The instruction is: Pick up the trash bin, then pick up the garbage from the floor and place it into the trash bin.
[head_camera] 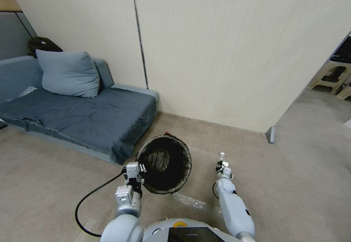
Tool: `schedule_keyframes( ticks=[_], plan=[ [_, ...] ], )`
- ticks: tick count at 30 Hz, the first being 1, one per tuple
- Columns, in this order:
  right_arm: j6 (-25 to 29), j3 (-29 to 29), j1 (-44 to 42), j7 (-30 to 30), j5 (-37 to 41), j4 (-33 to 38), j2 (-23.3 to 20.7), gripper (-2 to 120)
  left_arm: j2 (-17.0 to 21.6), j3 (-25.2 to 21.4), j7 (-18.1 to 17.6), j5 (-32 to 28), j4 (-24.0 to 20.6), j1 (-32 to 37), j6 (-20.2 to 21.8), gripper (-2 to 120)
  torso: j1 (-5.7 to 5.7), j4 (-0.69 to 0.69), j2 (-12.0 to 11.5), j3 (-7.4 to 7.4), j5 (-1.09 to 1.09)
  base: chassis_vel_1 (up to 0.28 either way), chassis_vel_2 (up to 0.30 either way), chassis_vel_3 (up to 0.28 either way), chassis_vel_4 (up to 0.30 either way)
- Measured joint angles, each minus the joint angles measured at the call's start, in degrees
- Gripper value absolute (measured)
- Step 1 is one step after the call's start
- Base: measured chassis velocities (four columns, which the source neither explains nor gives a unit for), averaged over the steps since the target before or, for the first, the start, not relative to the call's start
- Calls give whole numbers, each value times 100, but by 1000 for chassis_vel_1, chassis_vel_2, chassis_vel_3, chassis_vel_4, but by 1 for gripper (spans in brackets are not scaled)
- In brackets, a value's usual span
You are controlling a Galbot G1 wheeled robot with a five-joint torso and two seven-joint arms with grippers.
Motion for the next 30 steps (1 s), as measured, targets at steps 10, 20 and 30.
schedule_keyframes(
  ticks=[10, 20, 30],
  plan=[
    [1094, -425, -1209, -1524, -30, 2987, -383, 18, 66, 135, -15, -114, 50, -30, 65, 0, -1, -2, 0, -1, -3, 0, 0, 0, 0],
    [1815, -1050, -1677, -3722, 683, 3955, -882, 18, 93, 314, 16, -164, 133, -58, 130, 0, -1, 0, 0, -1, -4, 0, 0, 0, 0],
    [1672, -2613, -1860, -3706, 159, 3398, -1048, 18, 68, 375, 23, -155, 192, -74, 132, 0, -1, 0, 0, -1, -4, 0, 0, 0, 0]
  ],
)
